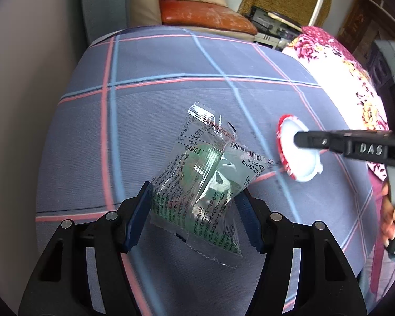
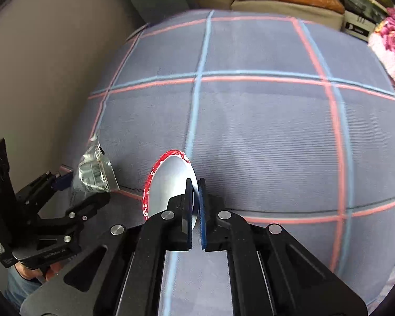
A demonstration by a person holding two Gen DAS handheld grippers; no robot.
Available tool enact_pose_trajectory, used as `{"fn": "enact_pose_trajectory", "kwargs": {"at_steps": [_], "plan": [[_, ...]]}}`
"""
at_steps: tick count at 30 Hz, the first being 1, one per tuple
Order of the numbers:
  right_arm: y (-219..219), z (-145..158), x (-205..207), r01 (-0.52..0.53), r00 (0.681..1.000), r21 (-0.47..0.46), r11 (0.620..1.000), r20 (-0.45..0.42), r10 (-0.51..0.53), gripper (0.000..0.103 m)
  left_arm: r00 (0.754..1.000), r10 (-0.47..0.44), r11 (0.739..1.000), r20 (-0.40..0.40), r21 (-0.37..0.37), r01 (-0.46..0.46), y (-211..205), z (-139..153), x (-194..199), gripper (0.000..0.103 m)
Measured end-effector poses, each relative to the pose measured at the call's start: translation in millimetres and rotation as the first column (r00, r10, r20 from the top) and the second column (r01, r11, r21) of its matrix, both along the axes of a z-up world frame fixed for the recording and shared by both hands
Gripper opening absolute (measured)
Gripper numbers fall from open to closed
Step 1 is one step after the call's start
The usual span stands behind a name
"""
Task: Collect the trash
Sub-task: 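Carry the clear wrapper and lid over the bin and open both tools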
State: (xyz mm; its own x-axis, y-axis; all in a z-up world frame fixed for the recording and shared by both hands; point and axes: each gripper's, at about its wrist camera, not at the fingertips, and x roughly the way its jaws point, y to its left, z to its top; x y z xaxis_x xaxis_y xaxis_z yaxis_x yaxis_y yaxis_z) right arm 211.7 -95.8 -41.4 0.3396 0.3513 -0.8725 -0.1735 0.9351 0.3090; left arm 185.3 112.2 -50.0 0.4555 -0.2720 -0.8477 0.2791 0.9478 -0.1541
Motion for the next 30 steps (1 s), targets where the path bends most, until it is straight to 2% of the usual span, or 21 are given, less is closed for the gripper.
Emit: {"fn": "enact_pose_trajectory", "kwargs": {"at_steps": [8,15,30], "plan": [[-72,30,-31,0.091,0.994,-0.028,0.995,0.069,-0.089,0.004,0.997,-0.071,0.997,0.019,0.000,0.071,-57,18,-13,0.064],[-149,39,-59,0.184,0.978,-0.020,0.983,0.099,-0.181,0.004,0.986,-0.164,0.987,0.033,0.002,0.164,-126,33,-26,0.064],[-313,46,-116,0.403,0.900,0.050,0.914,0.159,-0.406,0.004,0.935,-0.354,0.935,0.010,0.012,0.354,-293,38,-42,0.064]]}}
